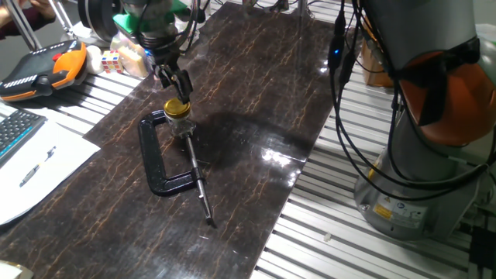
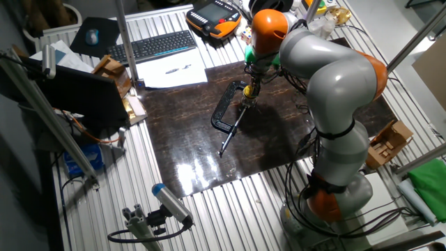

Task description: Unscrew the lid from the jar

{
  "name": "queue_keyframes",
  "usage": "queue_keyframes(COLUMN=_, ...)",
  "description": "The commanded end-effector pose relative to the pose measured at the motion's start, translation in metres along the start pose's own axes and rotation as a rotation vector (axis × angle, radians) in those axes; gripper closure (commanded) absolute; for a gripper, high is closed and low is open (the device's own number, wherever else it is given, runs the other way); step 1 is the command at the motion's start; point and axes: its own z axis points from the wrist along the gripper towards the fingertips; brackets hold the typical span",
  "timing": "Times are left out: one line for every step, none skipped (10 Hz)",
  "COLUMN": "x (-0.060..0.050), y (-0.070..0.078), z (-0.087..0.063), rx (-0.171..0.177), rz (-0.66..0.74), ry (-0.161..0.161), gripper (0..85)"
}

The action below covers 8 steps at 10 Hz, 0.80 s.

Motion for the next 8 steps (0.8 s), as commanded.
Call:
queue_keyframes(x=0.0, y=0.0, z=0.001, rx=0.015, rz=0.552, ry=0.003, gripper=0.0)
queue_keyframes(x=0.0, y=0.0, z=0.003, rx=0.018, rz=0.554, ry=0.006, gripper=0.0)
queue_keyframes(x=0.0, y=0.001, z=0.006, rx=0.011, rz=0.568, ry=0.01, gripper=0.0)
queue_keyframes(x=-0.001, y=0.0, z=0.009, rx=0.001, rz=0.574, ry=0.02, gripper=0.0)
queue_keyframes(x=-0.002, y=0.0, z=0.013, rx=0.0, rz=0.572, ry=0.03, gripper=0.0)
queue_keyframes(x=-0.002, y=0.0, z=0.016, rx=0.003, rz=0.571, ry=0.033, gripper=0.0)
queue_keyframes(x=-0.002, y=0.0, z=0.018, rx=0.005, rz=0.571, ry=0.036, gripper=0.0)
queue_keyframes(x=-0.001, y=0.0, z=0.02, rx=0.006, rz=0.572, ry=0.042, gripper=0.0)
